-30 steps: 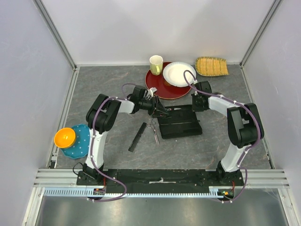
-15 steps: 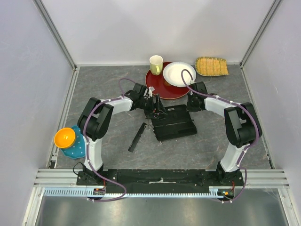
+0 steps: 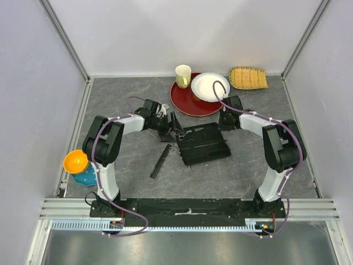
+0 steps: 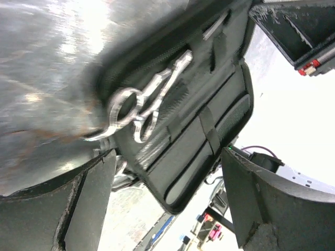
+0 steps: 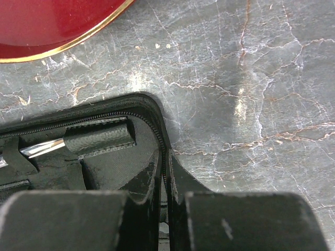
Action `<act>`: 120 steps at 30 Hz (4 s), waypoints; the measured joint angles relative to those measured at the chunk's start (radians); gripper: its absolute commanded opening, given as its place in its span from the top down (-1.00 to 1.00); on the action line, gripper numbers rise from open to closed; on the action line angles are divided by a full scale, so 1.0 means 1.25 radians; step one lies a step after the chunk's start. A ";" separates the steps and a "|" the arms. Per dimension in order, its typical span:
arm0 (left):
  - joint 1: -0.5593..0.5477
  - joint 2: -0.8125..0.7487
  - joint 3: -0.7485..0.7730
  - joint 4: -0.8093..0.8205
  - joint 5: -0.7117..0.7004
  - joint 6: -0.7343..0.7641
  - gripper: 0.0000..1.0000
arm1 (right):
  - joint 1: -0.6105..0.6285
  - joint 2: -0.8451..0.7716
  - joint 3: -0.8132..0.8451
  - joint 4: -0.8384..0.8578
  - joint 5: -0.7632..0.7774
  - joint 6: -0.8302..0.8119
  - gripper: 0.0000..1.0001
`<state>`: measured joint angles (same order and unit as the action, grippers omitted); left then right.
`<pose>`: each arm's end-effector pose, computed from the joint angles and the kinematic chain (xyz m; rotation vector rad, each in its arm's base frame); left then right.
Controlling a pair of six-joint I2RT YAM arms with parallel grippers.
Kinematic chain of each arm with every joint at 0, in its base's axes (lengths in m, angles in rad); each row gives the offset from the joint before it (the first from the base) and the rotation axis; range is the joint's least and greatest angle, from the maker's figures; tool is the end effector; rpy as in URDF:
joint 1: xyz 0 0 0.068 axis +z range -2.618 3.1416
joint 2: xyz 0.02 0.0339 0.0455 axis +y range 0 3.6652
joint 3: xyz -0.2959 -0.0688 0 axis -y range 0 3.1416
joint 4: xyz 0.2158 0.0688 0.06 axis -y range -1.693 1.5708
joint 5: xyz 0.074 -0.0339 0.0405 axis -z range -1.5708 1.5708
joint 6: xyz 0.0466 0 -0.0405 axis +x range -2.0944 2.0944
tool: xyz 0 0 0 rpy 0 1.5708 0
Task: Sort the hair-cutting tools
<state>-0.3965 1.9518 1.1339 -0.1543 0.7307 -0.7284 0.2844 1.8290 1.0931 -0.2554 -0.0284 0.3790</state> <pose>0.3409 -0.1765 0.1819 -0.1325 2.7321 -1.3260 0.3469 0.1028 0.1983 0.1114 2.5856 0.2860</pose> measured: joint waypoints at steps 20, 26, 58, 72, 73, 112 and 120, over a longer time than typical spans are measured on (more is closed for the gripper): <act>0.007 -0.052 -0.056 0.038 -0.016 0.010 0.10 | 0.000 0.000 0.000 0.000 0.001 0.007 0.85; -0.004 -0.047 -0.032 0.028 -0.052 0.010 0.19 | 0.000 0.000 -0.001 0.000 0.002 0.009 0.86; -0.049 0.067 0.095 -0.060 -0.140 0.042 0.74 | -0.001 0.001 -0.004 0.004 0.002 0.020 0.95; -0.068 0.124 0.173 -0.080 -0.116 0.049 0.63 | -0.001 0.001 -0.003 0.003 0.002 0.023 0.95; -0.068 0.125 0.177 -0.081 -0.117 0.049 0.57 | -0.002 0.000 -0.003 0.003 0.002 0.023 0.95; 0.134 -0.705 -0.160 -0.265 -0.630 0.188 -0.91 | 0.482 0.020 0.177 -0.098 0.009 -0.069 0.43; 0.151 -0.746 -0.204 -0.272 -0.591 0.178 -0.88 | 0.504 0.138 0.226 -0.097 0.063 -0.049 0.60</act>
<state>-0.2077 1.0187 0.8795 -0.4942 -0.0074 -0.5056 0.9142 2.0010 1.3754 -0.3763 0.0498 0.3180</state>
